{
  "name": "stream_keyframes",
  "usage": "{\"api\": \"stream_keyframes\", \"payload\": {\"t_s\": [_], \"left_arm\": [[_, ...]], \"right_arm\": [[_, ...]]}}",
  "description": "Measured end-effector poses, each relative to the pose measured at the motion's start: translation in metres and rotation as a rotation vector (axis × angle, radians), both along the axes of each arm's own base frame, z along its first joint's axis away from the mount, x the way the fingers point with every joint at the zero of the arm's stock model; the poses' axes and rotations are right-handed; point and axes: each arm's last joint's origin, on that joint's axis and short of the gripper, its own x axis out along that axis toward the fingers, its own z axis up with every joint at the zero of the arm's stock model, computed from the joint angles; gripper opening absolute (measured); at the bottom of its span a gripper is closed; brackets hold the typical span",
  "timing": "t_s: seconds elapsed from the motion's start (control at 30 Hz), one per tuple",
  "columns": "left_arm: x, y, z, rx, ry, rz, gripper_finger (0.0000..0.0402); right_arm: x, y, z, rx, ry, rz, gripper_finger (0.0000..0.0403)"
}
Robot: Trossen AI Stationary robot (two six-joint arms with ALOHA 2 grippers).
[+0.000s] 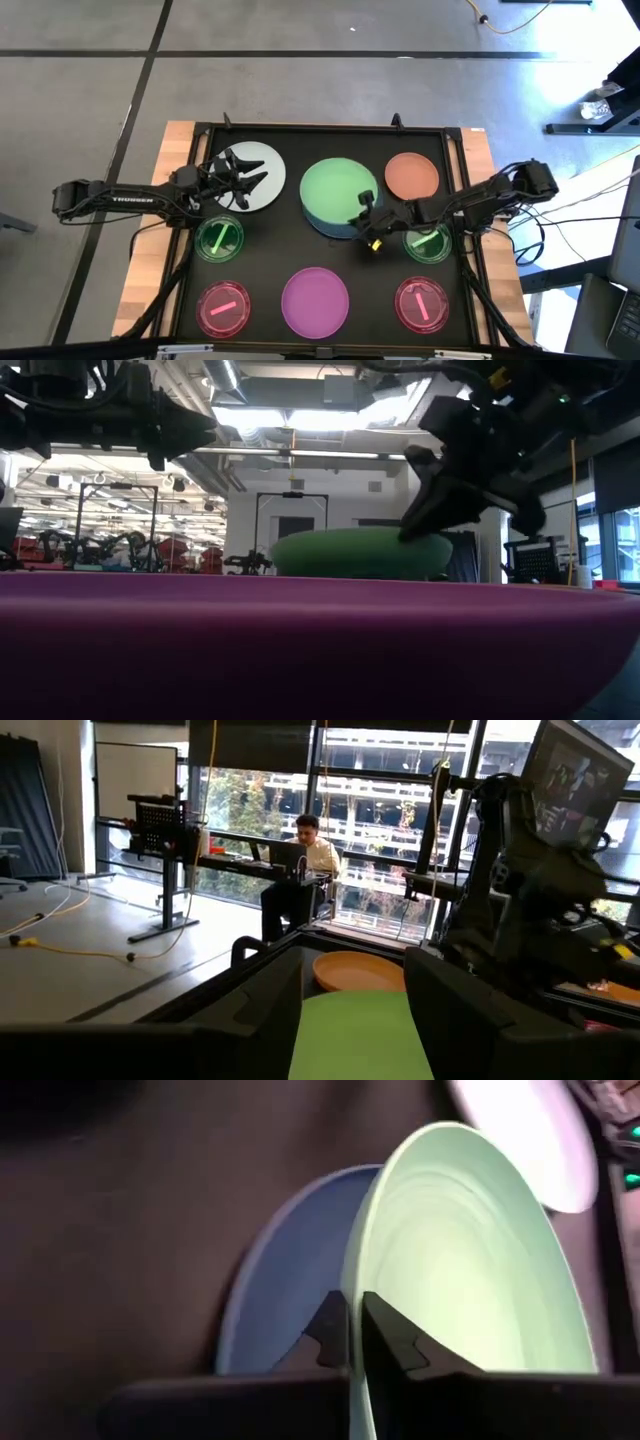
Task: Stack plastic plates
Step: Remove the green plate from the blue plate
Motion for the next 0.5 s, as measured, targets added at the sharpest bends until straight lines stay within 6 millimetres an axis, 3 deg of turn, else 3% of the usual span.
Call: {"api": "stream_keyframes", "payload": {"t_s": [0.3,0.5], "left_arm": [[0.0,0.0,0.0,0.0,0.001,0.001,0.0169],[0.0,0.001,0.0,-0.003,0.0,0.019,0.0169]], "right_arm": [[0.003,-0.054,0.015,-0.025,-0.045,-0.115,0.0001],[0.003,-0.079,0.017,-0.016,-0.07,-0.151,0.0001]]}}
